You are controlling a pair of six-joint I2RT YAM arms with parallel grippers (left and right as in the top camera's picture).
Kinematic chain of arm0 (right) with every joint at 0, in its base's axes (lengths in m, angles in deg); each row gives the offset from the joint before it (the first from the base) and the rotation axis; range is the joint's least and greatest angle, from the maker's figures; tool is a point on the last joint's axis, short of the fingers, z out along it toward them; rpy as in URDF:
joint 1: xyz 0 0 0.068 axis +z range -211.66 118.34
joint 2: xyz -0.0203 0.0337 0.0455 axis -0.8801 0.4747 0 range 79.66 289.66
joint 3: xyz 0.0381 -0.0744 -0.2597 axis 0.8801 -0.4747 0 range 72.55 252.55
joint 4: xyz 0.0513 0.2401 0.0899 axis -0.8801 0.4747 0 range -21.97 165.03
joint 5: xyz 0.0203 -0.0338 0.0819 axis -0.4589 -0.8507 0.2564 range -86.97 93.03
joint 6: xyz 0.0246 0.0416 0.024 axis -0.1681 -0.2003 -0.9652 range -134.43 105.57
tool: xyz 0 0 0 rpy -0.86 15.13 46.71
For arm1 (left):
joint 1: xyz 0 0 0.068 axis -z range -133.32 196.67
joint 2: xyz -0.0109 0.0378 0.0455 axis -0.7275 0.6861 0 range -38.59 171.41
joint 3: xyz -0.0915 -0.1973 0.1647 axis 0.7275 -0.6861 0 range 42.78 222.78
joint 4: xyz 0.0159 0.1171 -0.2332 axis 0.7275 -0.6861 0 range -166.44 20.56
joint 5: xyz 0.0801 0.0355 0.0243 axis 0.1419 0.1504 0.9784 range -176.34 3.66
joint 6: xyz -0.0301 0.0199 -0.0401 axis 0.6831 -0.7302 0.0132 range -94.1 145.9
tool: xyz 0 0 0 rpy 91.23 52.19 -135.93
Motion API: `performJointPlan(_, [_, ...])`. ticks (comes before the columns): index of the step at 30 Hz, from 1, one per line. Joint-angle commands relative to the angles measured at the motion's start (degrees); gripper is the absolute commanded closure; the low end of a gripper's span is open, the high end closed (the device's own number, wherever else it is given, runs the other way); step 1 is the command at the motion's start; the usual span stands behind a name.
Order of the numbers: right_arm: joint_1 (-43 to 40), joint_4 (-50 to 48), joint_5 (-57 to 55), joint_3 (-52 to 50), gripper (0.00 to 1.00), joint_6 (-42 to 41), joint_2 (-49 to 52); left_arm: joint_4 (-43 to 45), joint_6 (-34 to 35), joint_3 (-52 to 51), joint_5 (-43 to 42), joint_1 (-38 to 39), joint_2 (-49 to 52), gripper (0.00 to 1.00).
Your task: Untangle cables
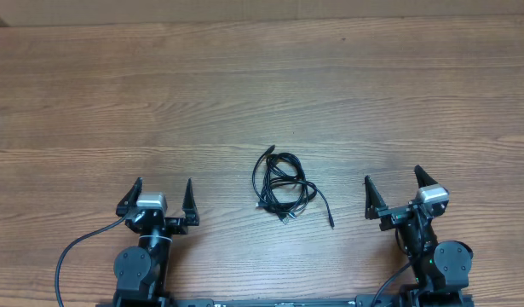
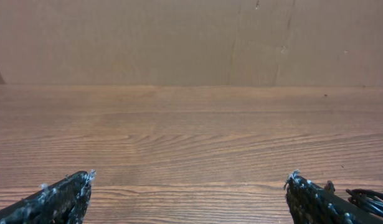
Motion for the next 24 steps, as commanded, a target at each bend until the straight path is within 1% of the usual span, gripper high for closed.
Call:
performJointPlan(1, [-0.09, -0.2, -0.09, -0.59, 0.0, 0.44, -0.63, 0.09, -1.25, -0.22, 0.35, -0.13, -0.48, 0.0])
performJointPlan(24, [-0.09, -0.2, -0.09, -0.59, 0.0, 0.44, -0.63, 0.07, -1.22, -0.22, 0.09, -0.11, -0.48, 0.0])
